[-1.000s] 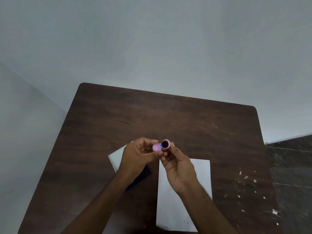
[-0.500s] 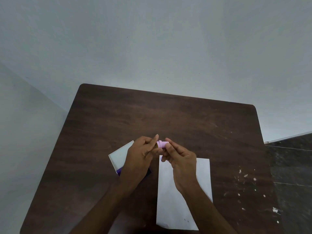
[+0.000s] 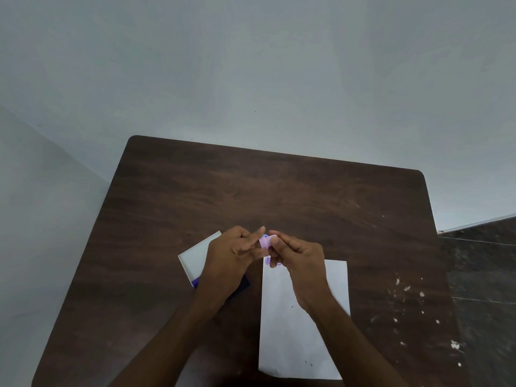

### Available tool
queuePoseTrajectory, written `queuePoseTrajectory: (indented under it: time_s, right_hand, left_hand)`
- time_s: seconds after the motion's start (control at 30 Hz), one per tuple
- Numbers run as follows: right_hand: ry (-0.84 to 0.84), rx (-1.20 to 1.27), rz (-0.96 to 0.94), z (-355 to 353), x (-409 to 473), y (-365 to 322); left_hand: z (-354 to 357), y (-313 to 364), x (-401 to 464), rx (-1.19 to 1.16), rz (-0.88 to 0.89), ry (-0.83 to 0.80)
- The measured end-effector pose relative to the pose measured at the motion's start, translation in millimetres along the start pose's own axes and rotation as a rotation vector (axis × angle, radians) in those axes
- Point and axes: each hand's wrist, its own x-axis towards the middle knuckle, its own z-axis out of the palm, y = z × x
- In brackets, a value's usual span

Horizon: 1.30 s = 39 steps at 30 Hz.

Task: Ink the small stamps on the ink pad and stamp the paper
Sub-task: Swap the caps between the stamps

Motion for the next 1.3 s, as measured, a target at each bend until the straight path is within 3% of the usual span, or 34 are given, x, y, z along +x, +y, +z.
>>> queuePoseTrajectory:
  time_s: [0.03,0.1,0.2,0.3,0.43,0.63,0.87,0.97,1.3]
  right_hand:
    - [-0.002,-0.004,-0.002,-0.2,2.4,0.3]
    - [0.001,-0.002,0.010,0.3,7.7,0.5]
    - [0.018,0.065,0.044,4.4,16.3,1.3]
    - [0.063,0.081,0.057,9.3,29.0,2.8]
    - [0.101,-0.186,-0.020,19.9,47.1,9.5]
    - [0.002,-0.655,-0.168,40.0,71.6,25.4]
    - [-0.025,-1.000,-0.413,47.4,76.4,42.5]
    - [-0.081,-1.115,-0.426,49.5,77.4,46.6]
    - [-0.100,-1.055,-0.348,42.1,72.1,43.7]
  left_hand:
    - [-2.5,4.6,-1.3,-0.057,0.010,-0.001]
    - [-5.4,1.0,-4.6,-0.164,0.188,0.148]
    - [-9.5,-12.9,-5.0,-0.049,0.173,0.175]
    - [-11.2,-18.1,-0.2,-0.165,0.155,0.258]
    - [-7.7,-35.4,1.4,-0.251,0.086,0.327]
    - [-4.1,-46.4,9.8,-0.290,0.036,0.333]
    - [-4.0,-56.3,15.5,-0.247,-0.001,0.337]
    - [-3.1,-58.0,15.8,-0.239,0.003,0.334]
    - [-0.2,-57.2,14.9,-0.279,0.021,0.345]
